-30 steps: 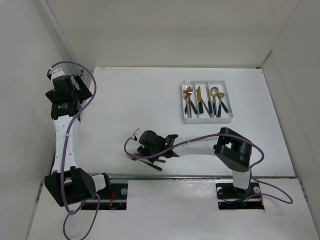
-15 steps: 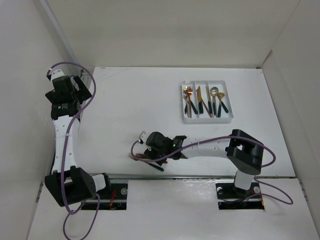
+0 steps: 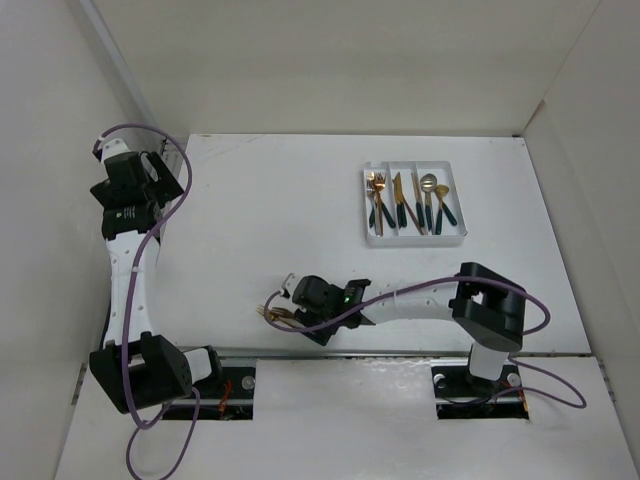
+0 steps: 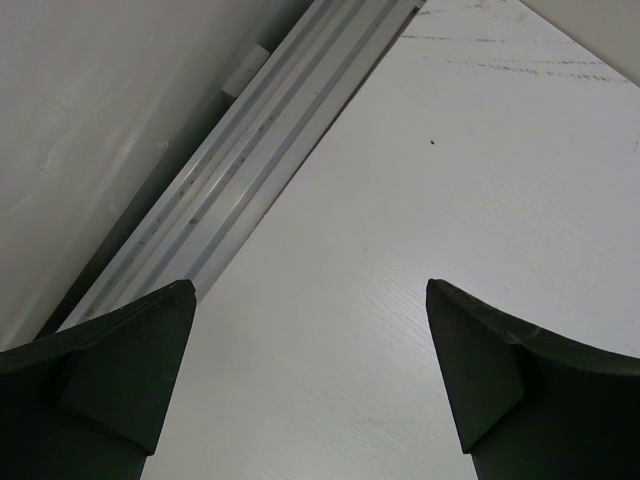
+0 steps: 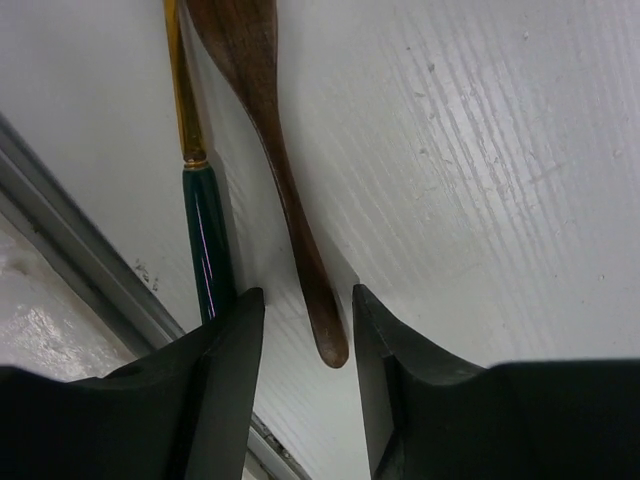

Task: Sort the eating utensils into containers

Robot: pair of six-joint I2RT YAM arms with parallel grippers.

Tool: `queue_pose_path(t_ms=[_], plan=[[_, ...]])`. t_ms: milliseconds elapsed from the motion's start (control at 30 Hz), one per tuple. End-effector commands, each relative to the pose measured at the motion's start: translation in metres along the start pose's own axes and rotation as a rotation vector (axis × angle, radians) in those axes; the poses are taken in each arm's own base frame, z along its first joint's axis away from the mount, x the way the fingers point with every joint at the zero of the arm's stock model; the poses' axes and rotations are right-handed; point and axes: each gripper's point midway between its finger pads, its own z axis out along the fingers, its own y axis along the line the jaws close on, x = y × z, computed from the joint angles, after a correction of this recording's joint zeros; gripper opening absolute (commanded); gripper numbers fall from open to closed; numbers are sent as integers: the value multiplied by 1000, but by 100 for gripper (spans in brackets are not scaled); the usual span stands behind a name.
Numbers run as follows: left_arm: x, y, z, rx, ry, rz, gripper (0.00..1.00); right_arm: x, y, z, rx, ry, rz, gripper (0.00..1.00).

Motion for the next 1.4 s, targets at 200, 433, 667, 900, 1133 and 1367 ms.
queue_pose_path(t_ms=[200, 433, 667, 900, 1133, 1367], plan=[[-5, 0, -3, 8, -33, -9, 100, 27, -6, 9, 87, 119, 126, 23], [-5, -1, -3, 17, -30, -9, 100, 9, -15, 16, 150, 61, 157, 0], [-5, -1, -3, 17, -30, -9, 100, -38, -13, -5, 140, -63, 179, 0], [-4, -5, -3, 35, -25, -18, 100, -110, -66, -44, 171, -249, 307, 0], [0, -4, -2, 33, -16, -16, 100, -145, -195, -85, 327, -391, 524, 0], [2, -4, 1, 30, -8, -14, 100, -121, -322, -83, 462, -384, 766, 0]])
